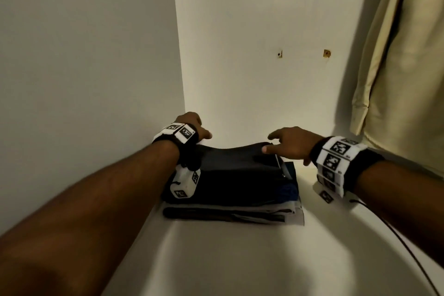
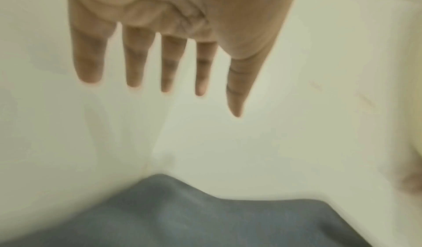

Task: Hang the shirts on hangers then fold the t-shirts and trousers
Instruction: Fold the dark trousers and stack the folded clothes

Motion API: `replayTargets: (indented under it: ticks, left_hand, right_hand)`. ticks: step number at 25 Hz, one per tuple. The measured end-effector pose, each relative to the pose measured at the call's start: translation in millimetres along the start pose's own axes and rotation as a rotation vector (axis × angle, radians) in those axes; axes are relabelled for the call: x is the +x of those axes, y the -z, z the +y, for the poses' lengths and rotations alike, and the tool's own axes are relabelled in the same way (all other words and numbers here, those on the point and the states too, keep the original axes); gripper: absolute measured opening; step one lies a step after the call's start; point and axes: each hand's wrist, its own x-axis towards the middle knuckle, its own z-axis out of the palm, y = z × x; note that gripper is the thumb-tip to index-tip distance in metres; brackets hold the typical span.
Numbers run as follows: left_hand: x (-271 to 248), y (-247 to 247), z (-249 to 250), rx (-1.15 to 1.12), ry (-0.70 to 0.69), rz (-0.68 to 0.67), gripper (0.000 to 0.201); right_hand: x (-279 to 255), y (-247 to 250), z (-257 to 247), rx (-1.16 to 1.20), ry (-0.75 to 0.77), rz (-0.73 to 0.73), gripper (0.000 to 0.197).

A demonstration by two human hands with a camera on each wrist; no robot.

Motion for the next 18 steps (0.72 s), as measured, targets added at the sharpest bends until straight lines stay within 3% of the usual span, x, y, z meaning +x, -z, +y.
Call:
replayTargets:
  ticks: [4, 6, 8, 10, 12, 14, 18]
  left_hand:
    - [-20, -24, 11, 0.188, -0.141, -0.392, 0.072]
    - [-31, -45, 0, 0.281, -0.163, -0.517, 0.071]
    - [-43, -67, -20, 0.406, -0.123, -0.540, 0.076]
    - [-58, -75, -30, 0.490, -0.062, -0.461, 0.087]
    - [-73, -70, -25, 0.480, -0.032, -0.346, 0.089]
    - [-99, -61, -11, 0.472, -0.041, -0.223, 0.077]
    - [-180, -33, -3, 0.431, -0.004, 0.040, 0.061]
  right_hand:
    - [10, -18, -27, -0.086, 0.156, -0.341, 0.073]
    - [15, -43, -25, -0.254, 0.149, -0.416, 0.075]
    - [14, -63, -23, -0.364, 0.120, -0.382, 0.087]
    - [10, -69, -23, -0.384, 0.143, -0.313, 0.093]
    - [4, -66, -23, -0.364, 0.190, -0.268, 0.084]
    - [-6, -55, -30, -0.312, 0.260, -0.231, 0.071]
    - [-45, -32, -68, -0.162, 0.494, -0.170, 0.064]
